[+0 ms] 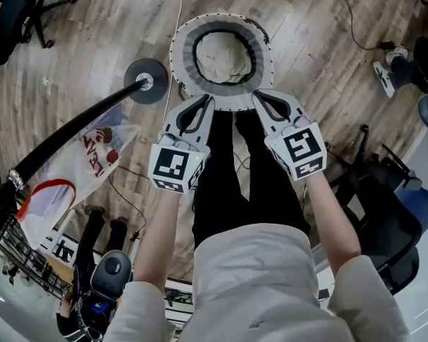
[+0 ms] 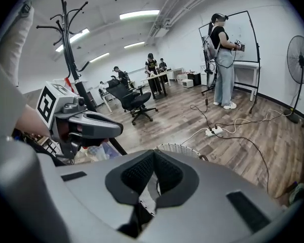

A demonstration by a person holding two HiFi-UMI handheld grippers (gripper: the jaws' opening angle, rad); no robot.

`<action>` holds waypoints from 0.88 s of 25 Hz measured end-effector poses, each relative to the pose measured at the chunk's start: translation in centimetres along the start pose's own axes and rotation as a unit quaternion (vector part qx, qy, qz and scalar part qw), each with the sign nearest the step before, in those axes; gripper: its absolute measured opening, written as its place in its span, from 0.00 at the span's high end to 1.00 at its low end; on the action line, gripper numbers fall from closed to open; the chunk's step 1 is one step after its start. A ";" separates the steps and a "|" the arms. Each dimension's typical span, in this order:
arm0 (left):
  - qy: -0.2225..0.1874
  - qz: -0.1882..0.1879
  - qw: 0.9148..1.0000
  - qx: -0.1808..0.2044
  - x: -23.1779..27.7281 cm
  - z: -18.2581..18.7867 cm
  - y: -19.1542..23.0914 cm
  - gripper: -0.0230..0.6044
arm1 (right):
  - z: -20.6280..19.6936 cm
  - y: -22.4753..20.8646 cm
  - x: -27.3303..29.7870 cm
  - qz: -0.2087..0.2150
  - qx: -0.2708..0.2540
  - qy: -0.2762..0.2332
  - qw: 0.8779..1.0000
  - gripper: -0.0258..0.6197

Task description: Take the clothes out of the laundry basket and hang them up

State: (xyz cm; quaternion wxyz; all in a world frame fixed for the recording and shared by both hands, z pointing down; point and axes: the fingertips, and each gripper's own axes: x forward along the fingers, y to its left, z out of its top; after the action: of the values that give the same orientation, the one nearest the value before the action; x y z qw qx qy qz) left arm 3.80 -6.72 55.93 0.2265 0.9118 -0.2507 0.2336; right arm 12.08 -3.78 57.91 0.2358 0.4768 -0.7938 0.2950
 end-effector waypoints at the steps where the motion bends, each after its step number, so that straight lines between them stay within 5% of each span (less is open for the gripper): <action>1: 0.008 -0.008 1.000 0.000 0.9 -0.7 0.2 0.90 | -0.7 -0.2 0.8 -0.002 0.006 0.003 1.000 0.95; 9: 0.035 -0.042 0.998 0.001 6.2 -5.9 2.8 0.90 | -5.8 -2.7 5.5 -0.039 0.032 0.020 0.999 0.95; 22: 0.065 -0.027 0.996 -0.061 9.5 -12.4 7.0 0.90 | -13.0 -4.4 14.1 -0.051 0.054 0.057 0.996 0.95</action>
State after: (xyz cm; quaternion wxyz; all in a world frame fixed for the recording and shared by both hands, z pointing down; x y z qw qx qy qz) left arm 3.29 -8.89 72.89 0.3038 0.8857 -0.2245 0.2700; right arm 11.07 -5.08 77.54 0.2690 0.5110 -0.7366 0.3519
